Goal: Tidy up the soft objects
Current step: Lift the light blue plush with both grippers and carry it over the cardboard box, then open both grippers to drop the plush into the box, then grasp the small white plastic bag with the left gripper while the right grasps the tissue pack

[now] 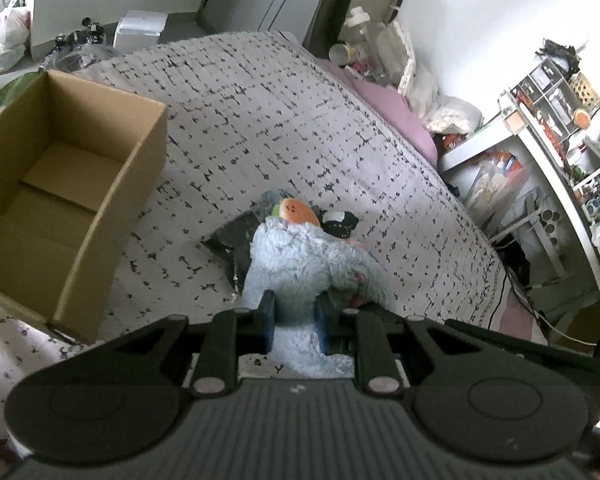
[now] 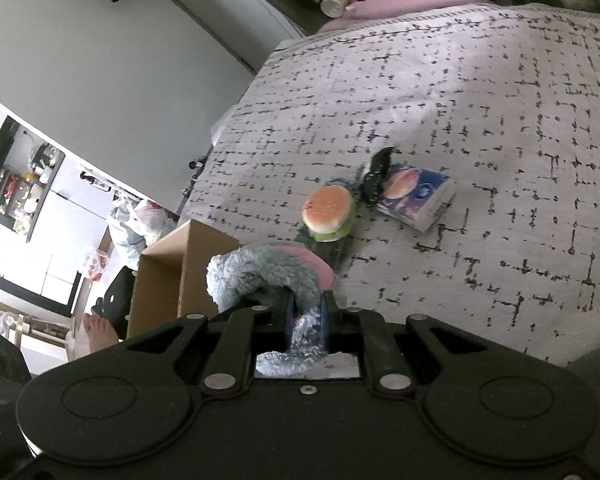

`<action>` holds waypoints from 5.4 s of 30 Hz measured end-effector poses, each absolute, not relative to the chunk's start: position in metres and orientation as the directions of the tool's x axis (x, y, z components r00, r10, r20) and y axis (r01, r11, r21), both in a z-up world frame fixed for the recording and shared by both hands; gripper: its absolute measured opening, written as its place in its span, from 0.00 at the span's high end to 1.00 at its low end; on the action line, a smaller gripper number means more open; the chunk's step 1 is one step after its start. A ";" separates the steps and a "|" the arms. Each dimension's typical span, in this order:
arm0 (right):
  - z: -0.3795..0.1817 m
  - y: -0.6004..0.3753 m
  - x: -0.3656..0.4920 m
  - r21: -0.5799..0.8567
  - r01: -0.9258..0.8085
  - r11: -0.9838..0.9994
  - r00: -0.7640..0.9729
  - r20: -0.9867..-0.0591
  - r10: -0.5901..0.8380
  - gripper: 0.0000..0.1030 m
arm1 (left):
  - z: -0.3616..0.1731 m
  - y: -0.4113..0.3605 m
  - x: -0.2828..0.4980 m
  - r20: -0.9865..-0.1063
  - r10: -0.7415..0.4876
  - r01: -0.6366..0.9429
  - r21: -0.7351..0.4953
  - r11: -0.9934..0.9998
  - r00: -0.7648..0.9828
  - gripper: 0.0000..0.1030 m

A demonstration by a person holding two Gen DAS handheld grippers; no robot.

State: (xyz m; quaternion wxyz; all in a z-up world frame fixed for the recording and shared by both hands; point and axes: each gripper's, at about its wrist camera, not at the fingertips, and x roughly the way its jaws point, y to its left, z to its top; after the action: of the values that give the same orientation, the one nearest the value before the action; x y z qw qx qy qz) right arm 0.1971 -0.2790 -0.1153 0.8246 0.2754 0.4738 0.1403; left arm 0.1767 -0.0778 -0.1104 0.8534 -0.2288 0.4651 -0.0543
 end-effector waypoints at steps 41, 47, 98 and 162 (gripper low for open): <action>-0.077 -0.114 0.190 0.564 -0.169 0.808 0.458 -0.681 0.571 0.87 | -0.094 0.084 0.140 -0.725 -0.200 -0.296 -0.494 0.817 0.659 0.81; -0.085 -0.092 0.199 0.550 -0.177 0.816 0.434 -0.701 0.566 0.87 | -0.106 0.105 0.147 -0.735 -0.197 -0.328 -0.504 0.799 0.649 0.81; -0.066 -0.167 0.165 0.484 -0.091 0.870 0.535 -0.713 0.453 0.00 | -0.077 0.084 0.125 -0.806 -0.009 -0.440 -0.332 0.834 0.592 0.16; -0.116 -0.356 0.195 0.564 0.046 0.824 0.580 -0.687 0.438 0.02 | -0.137 -0.110 0.153 -0.901 -0.099 -0.260 -0.224 0.939 0.422 0.16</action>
State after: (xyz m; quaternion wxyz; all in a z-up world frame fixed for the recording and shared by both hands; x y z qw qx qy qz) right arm 0.1947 -0.3565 -0.1160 0.8459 0.2729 0.4434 0.1156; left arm 0.1530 -0.1096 -0.1369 0.8265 -0.1673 0.5352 0.0487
